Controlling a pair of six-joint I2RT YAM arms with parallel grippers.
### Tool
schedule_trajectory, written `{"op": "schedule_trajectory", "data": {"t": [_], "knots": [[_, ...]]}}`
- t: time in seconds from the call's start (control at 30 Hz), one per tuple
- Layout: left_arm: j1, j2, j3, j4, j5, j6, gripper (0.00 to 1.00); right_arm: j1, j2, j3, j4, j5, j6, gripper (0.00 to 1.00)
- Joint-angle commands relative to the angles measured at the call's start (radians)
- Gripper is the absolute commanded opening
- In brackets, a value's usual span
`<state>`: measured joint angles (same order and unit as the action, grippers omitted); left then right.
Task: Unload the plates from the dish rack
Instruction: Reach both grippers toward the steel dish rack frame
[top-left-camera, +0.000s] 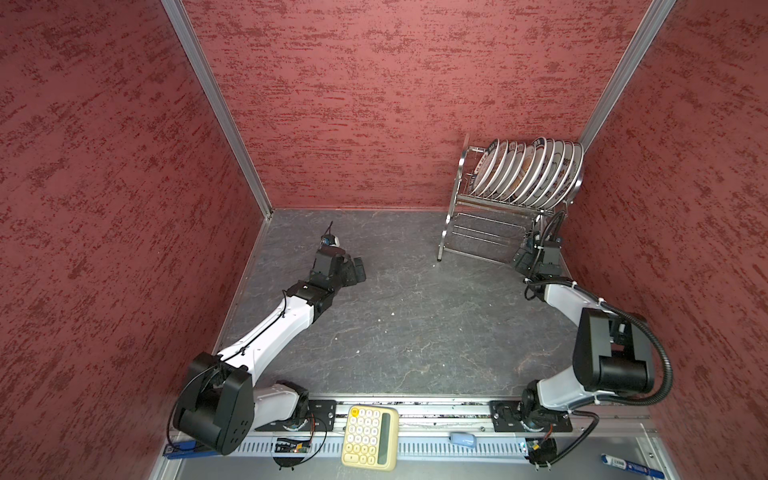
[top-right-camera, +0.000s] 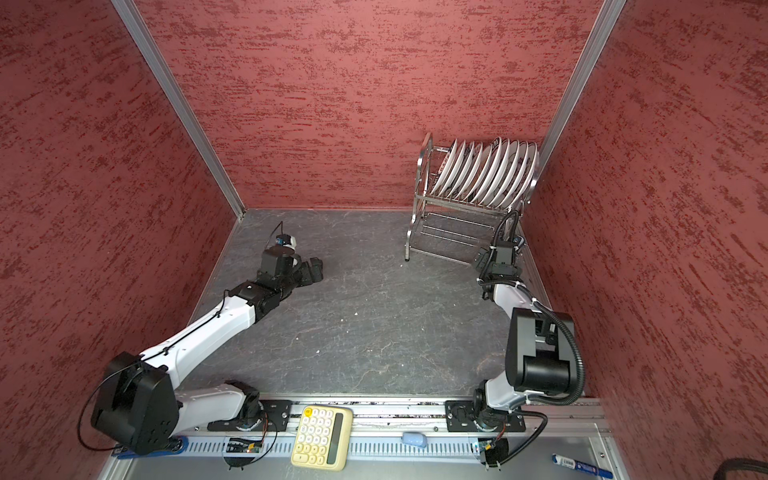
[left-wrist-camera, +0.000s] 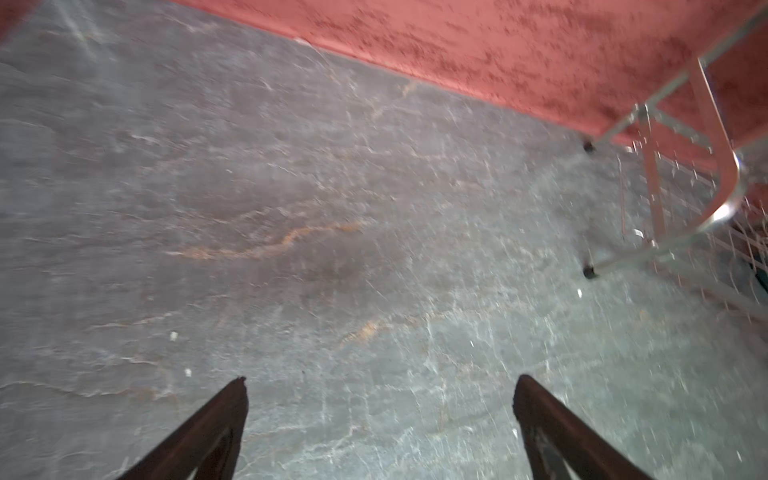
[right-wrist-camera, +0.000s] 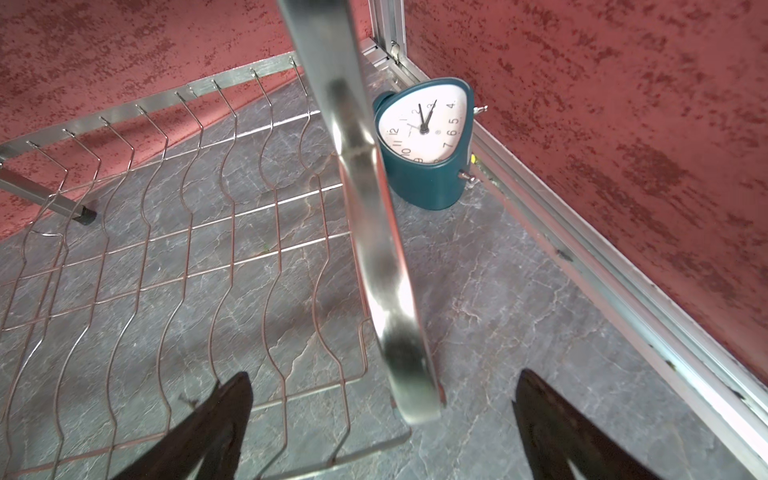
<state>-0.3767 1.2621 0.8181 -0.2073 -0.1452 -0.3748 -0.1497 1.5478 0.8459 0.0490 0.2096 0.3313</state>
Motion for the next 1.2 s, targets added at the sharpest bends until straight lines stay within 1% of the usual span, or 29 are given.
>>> {"op": "schedule_trajectory", "data": {"t": [0.0,0.2,0.33,0.5,0.57,0.63,0.83,0.97,1.17], "knots": [[-0.018,0.015,0.01,0.071,0.095,0.04,0.99,-0.015,0.031,0.042,0.01,-0.03,-0.015,0.99],[-0.045,0.091,0.079,0.074,0.162,0.057,0.99,-0.022,0.07,0.06,0.037,-0.043,-0.022,0.99],[-0.083,0.157,0.139,0.063,0.201,0.065,0.99,-0.028,0.111,0.085,0.032,-0.065,-0.032,0.94],[-0.131,0.236,0.192,0.096,0.24,0.068,0.99,-0.031,0.132,0.097,0.037,-0.066,-0.032,0.93],[-0.147,0.274,0.224,0.099,0.255,0.074,0.99,-0.032,0.132,0.094,0.04,-0.067,-0.03,0.91],[-0.163,0.323,0.268,0.093,0.258,0.083,0.99,-0.032,0.134,0.092,0.038,-0.08,-0.029,0.82],[-0.192,0.438,0.38,0.095,0.291,0.101,1.0,-0.034,0.121,0.079,0.035,-0.081,-0.027,0.64],[-0.208,0.505,0.454,0.103,0.31,0.111,1.0,-0.033,0.107,0.06,0.039,-0.08,-0.036,0.49],[-0.231,0.596,0.546,0.131,0.349,0.113,0.97,-0.033,0.105,0.043,0.039,-0.101,-0.047,0.3]]}}
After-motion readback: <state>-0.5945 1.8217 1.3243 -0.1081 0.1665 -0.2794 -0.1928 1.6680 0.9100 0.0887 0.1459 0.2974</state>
